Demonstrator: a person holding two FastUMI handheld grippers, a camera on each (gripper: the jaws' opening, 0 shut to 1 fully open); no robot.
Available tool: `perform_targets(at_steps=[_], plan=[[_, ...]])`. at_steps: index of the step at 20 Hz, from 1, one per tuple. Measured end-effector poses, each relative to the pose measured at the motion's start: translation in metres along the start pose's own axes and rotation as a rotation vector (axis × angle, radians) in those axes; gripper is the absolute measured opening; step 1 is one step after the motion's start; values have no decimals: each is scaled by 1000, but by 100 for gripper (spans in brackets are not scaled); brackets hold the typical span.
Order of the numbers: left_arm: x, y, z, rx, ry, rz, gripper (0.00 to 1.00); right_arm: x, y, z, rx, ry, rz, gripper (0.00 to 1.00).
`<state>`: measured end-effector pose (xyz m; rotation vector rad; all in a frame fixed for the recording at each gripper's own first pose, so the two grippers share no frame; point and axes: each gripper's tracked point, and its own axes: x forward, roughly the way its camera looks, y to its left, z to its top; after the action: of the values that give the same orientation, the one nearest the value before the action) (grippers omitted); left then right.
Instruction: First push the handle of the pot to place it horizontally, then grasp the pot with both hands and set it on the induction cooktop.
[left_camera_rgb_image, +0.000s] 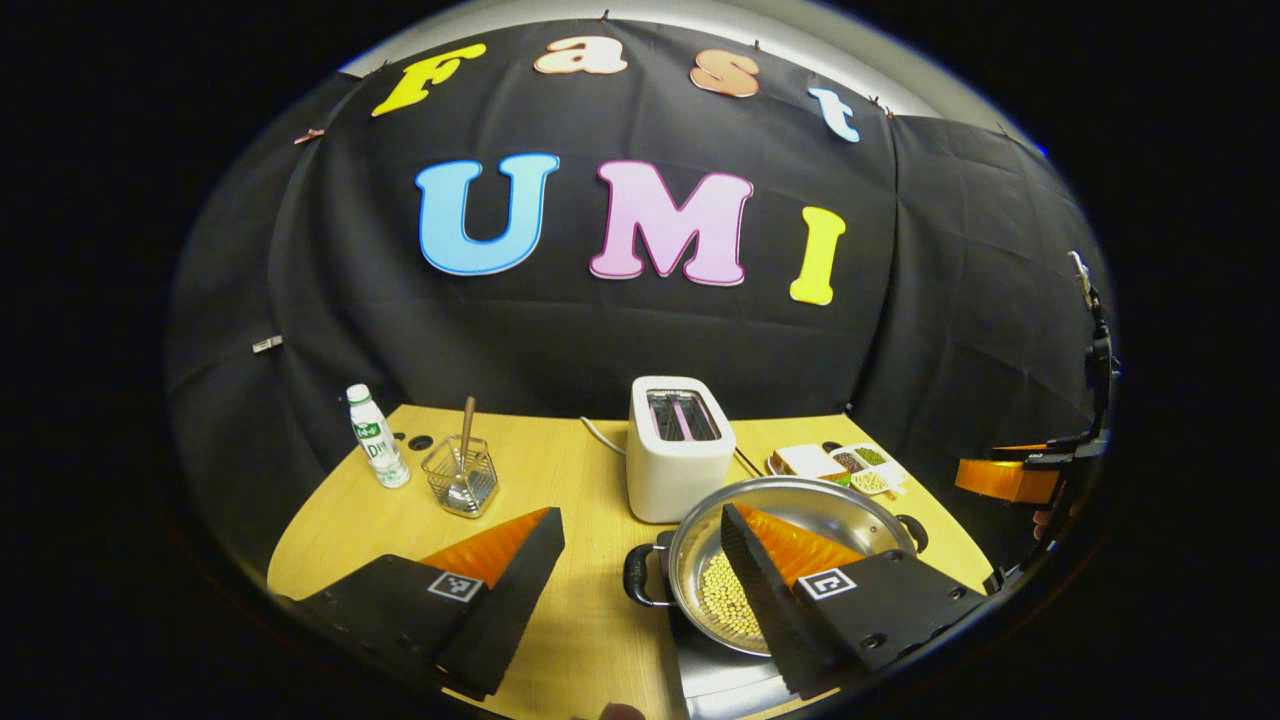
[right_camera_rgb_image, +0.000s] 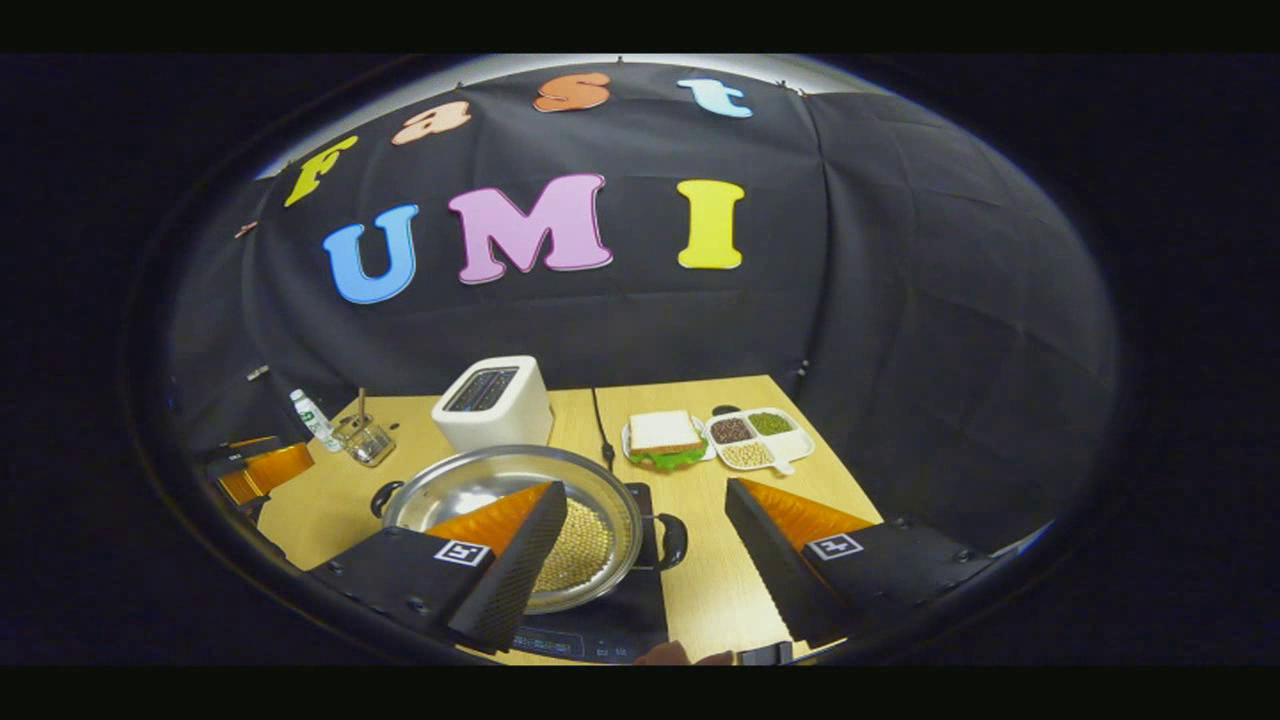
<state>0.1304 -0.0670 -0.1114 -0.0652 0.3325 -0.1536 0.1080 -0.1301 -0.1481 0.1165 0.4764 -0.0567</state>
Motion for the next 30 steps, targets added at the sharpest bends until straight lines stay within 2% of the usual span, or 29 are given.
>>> perform_targets(at_steps=[4, 7, 17, 21, 30], plan=[[-36, 2, 27, -31, -72, 7, 98, -33, 9, 23, -13, -81, 5, 98], [-62, 9, 43, -2, -127, 19, 98, -55, 20, 34, -24, -130, 13, 98], [-129, 33, 59, 5, -204, 43, 98, -124, 71, 68, -60, -322, 39, 98], [-145, 43, 57, 12, -220, 55, 98, -133, 84, 66, -68, -329, 50, 98], [-150, 44, 55, 13, -219, 51, 98, -135, 97, 68, -81, -327, 53, 98]])
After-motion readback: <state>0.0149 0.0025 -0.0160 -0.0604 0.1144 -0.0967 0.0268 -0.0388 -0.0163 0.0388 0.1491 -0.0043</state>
